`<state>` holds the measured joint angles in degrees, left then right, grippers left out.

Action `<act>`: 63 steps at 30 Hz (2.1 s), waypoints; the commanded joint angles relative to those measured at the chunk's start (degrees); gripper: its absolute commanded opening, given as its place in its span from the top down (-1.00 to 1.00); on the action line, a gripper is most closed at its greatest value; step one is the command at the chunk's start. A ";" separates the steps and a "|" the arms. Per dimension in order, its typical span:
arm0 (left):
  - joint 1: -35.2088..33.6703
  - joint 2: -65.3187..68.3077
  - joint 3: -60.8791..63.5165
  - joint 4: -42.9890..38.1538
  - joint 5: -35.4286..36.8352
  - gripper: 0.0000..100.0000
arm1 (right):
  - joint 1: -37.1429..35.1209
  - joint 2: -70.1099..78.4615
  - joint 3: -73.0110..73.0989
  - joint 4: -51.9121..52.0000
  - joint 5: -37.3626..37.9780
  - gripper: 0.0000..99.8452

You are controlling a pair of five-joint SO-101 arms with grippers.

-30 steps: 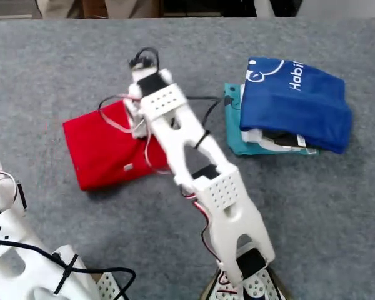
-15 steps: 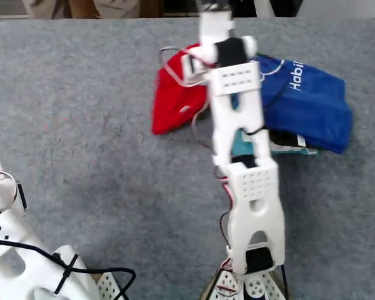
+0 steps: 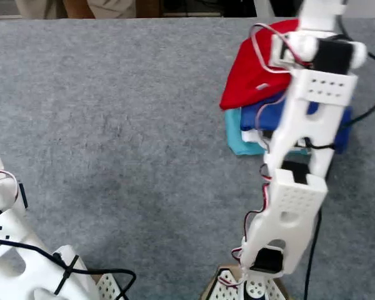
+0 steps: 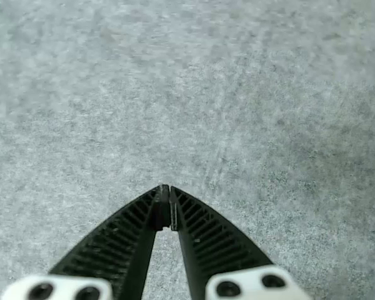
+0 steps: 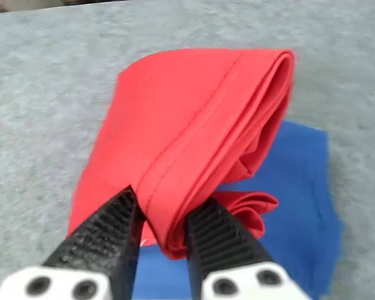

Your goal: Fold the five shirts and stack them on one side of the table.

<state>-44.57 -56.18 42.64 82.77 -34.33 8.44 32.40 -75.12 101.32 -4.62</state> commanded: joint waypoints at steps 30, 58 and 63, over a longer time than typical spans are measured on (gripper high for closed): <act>5.63 -1.10 0.44 -0.79 2.55 0.96 | 12.00 -6.29 12.97 1.05 8.70 0.03; 44.48 -1.36 4.84 8.97 15.74 0.96 | -6.46 -66.77 73.63 -4.57 10.20 0.99; 46.68 -1.36 7.38 5.45 15.82 0.96 | -7.08 -80.40 96.75 -18.64 12.48 0.99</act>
<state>0.97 -56.79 49.58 90.24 -19.21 2.20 -40.48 9.01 90.68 6.81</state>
